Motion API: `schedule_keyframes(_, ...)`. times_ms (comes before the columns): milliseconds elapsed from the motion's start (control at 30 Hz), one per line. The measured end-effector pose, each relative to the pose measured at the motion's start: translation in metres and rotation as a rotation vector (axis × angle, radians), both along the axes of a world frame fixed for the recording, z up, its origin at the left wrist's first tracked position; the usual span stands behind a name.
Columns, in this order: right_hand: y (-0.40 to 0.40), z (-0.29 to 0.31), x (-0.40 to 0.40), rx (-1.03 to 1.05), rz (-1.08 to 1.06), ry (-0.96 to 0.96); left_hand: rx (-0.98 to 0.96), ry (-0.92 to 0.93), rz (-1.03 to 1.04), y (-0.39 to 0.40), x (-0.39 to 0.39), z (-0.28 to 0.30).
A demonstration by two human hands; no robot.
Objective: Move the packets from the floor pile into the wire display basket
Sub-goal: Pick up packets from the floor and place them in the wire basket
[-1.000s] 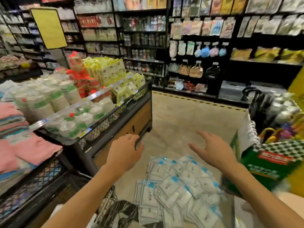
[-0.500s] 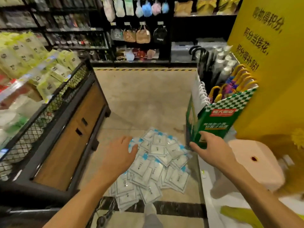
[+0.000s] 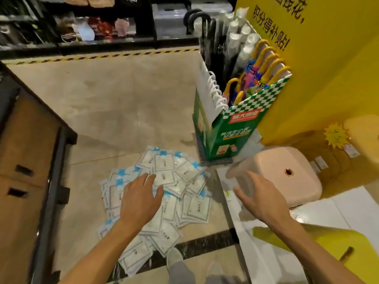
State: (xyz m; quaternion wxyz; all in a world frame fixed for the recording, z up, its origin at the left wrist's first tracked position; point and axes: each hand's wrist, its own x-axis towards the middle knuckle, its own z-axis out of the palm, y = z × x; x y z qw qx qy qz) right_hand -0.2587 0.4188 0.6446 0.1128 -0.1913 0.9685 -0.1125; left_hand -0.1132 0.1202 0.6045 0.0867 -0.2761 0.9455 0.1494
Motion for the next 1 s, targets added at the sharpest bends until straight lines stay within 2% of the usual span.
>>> schedule_keyframes(167,-0.016,-0.078,-0.028,0.011,-0.030,-0.065,0.040,-0.047,-0.005,-0.013,-0.033,-0.077)
schedule_keyframes(300,-0.031,-0.169,-0.048,0.050,-0.034,-0.123,0.070,-0.117,-0.003,-0.011,-0.048,-0.165)
schedule_keyframes(533,-0.033,-0.379,-0.081,0.101,-0.053,-0.246,0.092,-0.242,-0.044,0.012,-0.069,-0.373)
schedule_keyframes(767,-0.011,-0.587,-0.085,0.165,-0.037,-0.329,0.083,-0.265,-0.114,0.038,-0.079,-0.582)
schedule_keyframes(1000,0.005,-0.759,-0.077,0.212,0.009,-0.276,-0.045,-0.323,-0.205,0.042,-0.082,-0.738)
